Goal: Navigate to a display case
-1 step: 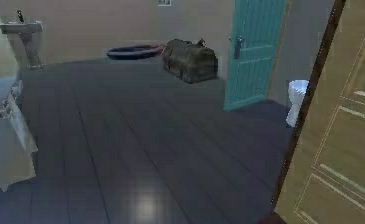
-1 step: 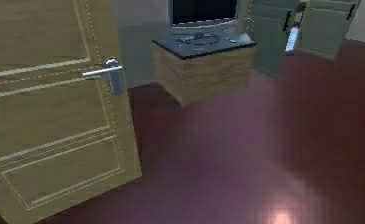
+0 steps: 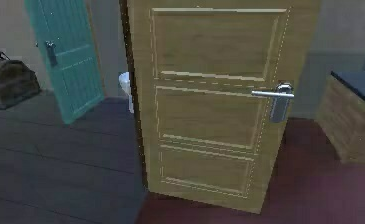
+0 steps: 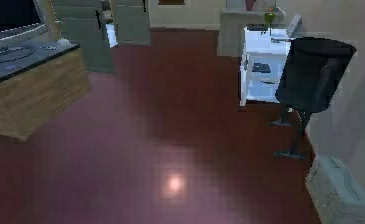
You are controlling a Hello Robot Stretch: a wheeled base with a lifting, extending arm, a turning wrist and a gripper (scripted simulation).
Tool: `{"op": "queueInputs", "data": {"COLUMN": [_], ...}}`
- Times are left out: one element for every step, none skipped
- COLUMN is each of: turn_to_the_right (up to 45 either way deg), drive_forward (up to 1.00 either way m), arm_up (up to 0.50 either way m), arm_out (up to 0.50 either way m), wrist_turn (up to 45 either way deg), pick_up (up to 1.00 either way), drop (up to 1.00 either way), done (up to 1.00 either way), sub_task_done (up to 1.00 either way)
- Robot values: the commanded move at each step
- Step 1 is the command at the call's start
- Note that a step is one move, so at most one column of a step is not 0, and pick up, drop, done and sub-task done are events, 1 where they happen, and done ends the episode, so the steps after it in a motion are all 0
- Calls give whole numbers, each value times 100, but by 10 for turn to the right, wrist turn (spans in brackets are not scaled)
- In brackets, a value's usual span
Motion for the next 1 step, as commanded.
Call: {"op": "queueInputs", "data": {"turn_to_the_right": [450], "drive_forward": [0], "arm_up": [0], "arm_out": [0], "wrist_turn": [0], "pick_up": [0], "drop": [0], "done": [0], "sub_task_done": [0]}}
